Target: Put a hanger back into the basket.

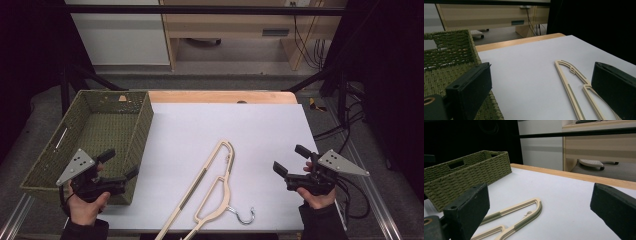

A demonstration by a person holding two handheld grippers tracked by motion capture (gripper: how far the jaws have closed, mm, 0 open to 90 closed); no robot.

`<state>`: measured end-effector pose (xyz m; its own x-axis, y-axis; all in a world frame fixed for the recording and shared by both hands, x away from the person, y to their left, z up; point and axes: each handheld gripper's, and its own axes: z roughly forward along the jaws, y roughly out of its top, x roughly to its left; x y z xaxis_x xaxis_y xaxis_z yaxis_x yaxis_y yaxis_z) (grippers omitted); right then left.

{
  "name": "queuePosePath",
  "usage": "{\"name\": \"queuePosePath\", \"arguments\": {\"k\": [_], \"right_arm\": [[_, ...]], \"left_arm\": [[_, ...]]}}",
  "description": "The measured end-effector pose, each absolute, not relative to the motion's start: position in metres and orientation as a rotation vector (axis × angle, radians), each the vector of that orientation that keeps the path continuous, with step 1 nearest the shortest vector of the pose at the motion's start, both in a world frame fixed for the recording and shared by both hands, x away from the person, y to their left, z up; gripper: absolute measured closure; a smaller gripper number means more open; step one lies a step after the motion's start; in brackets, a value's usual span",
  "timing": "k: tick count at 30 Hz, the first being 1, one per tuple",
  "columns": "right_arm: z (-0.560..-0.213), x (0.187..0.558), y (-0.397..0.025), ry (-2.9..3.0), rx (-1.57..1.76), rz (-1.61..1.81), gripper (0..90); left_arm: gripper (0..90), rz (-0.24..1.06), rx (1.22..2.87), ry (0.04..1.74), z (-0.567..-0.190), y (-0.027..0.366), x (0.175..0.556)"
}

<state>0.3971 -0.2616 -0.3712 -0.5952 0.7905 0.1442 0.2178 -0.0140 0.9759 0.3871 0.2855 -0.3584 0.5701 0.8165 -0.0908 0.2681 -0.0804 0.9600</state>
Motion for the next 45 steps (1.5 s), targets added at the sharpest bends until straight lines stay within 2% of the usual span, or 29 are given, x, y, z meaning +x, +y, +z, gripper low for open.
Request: {"name": "queuePosePath", "arguments": {"k": [12, 23, 37, 45], "right_arm": [[-0.369, 0.394, -0.252, 1.831, 1.057, 1.620, 4.2], [-0.375, 0.387, -0.229, 1.959, 1.036, 1.552, 9.0], [-0.401, 0.376, -0.194, 2.146, 0.992, 1.491, 14.9], [-0.423, 0.372, -0.174, 2.294, 0.955, 1.419, 30.1]], "left_arm": [[3.2, 0.582, 1.632, 0.919, -0.359, 0.289, 0.386], [3.4, 0.578, 1.654, 0.914, -0.361, 0.285, 0.387], [3.4, 0.572, 1.666, 0.898, -0.360, 0.279, 0.385], [3.5, 0.566, 1.677, 0.894, -0.361, 0.275, 0.385]]}}
